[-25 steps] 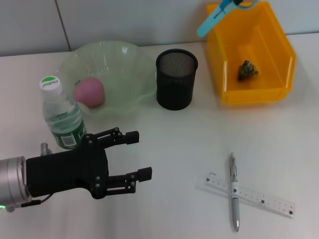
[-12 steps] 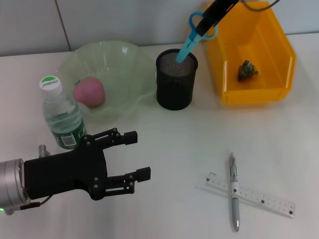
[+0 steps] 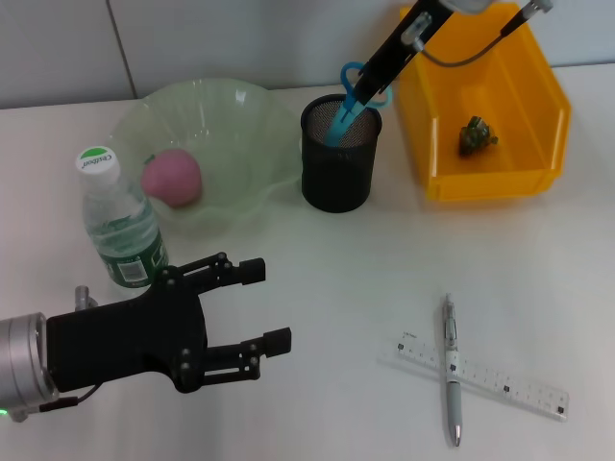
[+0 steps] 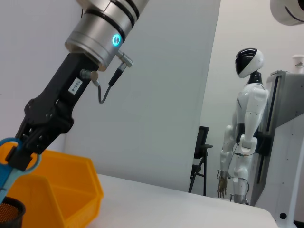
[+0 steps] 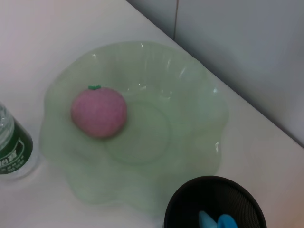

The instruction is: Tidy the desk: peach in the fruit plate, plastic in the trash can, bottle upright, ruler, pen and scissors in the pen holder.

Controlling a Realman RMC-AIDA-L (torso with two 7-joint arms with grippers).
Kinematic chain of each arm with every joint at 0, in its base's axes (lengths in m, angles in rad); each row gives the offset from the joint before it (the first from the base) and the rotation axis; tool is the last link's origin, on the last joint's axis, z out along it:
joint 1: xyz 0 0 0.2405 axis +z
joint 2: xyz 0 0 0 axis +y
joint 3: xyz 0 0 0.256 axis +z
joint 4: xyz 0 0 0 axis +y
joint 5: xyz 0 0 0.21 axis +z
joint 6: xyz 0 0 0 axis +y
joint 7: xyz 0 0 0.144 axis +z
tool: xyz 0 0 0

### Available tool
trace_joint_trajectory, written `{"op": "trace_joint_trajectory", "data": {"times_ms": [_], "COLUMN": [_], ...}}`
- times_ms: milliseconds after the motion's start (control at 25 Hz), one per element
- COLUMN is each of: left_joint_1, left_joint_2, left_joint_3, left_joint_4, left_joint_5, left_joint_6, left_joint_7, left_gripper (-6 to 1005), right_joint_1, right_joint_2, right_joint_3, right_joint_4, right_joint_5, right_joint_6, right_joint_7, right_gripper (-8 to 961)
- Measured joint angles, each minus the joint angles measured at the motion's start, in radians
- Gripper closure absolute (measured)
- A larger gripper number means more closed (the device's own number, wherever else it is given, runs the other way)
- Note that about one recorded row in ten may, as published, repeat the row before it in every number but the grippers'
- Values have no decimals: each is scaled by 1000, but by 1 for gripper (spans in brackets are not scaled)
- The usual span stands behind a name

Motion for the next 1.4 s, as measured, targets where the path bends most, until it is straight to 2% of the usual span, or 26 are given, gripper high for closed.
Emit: {"op": "trace_joint_trajectory", "data": {"times_ms": [360, 800, 1000, 1040, 1080, 1120, 1200, 1320, 1400], "left_joint_1": [8, 8, 7, 7, 6, 6, 6, 6, 3], "left_joint_2": [-3, -3, -3, -4, -4, -4, -4, -4, -5], "left_joint_3": [0, 0, 0, 0, 0, 0, 0, -1, -2], "left_joint_4": [1, 1, 1, 1, 1, 1, 1, 1, 2], "left_joint_5": [-2, -1, -1, -1, -1, -1, -1, -6, -8], "left_joint_6": [6, 6, 5, 5, 5, 5, 5, 6, 7], "left_joint_7": [-3, -7, -6, -6, -6, -6, -5, -5, -6], "left_gripper": [183, 184, 184, 184, 184, 184, 185, 185, 185], "right_joint_1": [-2, -11, -24, -32, -53, -53, -96, -210, -290], "right_joint_2": [14, 34, 40, 46, 57, 57, 78, 119, 125], "right_joint_3": [-6, -6, 2, 2, 3, 3, 4, -2, -6], "right_joint_4": [1, -43, -77, -94, -137, -137, -219, -422, -526], "right_joint_5": [-13, -40, -38, -38, -38, -38, -29, 35, 127], "right_joint_6": [20, 17, 19, 19, 18, 18, 11, -6, -19], "right_joint_7": [15, 26, 30, 32, 32, 32, 32, 23, 8], "right_gripper": [827, 640, 376, 359, 342, 325, 291, 274, 275]}}
